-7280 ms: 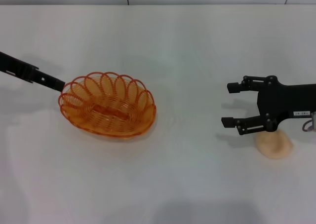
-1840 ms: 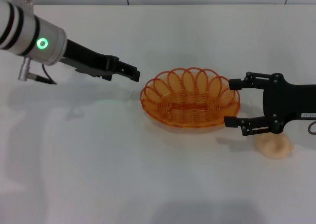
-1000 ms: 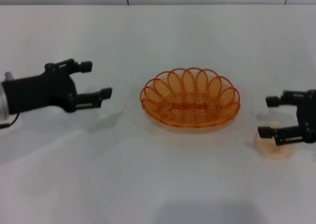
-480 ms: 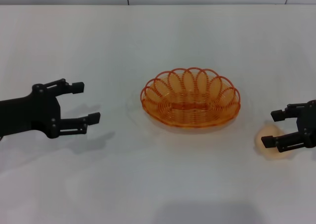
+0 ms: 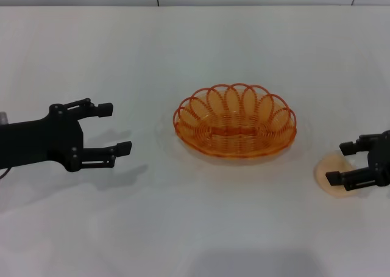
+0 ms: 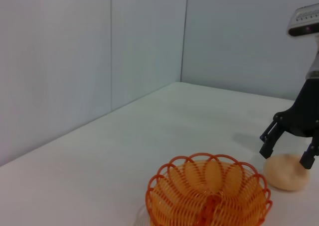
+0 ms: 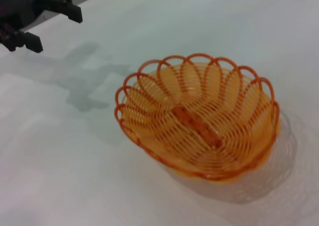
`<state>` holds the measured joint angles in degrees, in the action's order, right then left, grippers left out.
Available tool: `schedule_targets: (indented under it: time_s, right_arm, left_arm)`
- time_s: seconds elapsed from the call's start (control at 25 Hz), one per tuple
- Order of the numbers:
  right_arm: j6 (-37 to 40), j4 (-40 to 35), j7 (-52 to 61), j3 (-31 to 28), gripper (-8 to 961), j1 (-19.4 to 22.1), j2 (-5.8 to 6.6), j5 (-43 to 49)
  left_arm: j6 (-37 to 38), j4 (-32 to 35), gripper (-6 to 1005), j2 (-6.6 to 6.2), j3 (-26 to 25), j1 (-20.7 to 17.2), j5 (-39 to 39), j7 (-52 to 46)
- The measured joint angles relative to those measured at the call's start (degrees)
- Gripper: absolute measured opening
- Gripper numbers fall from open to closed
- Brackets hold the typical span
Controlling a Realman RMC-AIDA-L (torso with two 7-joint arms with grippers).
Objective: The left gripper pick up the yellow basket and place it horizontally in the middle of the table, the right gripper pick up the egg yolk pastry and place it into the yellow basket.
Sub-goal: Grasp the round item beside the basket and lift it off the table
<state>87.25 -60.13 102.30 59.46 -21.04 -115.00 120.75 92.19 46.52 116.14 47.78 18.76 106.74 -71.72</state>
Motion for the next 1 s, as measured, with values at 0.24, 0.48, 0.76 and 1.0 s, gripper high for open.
schedule_targets:
  time_s: [0.24,0.48,0.76,1.0]
  right_arm:
    - [-0.3,1.6,-0.1,0.1,761,-0.3,0.11,1.4]
    - [-1.8,2.3,-0.6,-0.2,501,-0.3,0.05,0.7]
    - [-2.0,2.5,-0.8,0.4,361,-0.6,-0.04,0.6]
    - [-1.1,1.7,-1.0,0.3,236,-0.7,-0.05,-0.2]
  left_arm:
    - [-0.1,0.0,873,-0.03,-0.1,0.7,0.1,-0.4]
    - [-0.3,0.1,873,-0.01,0.1,0.9,0.1,-0.4]
    - [-0.3,-0.1,872,0.11,0.1,1.5,0.1,-0.4]
    - [0.1,0.1,872,0.19,0.1,1.6,0.1,-0.4]
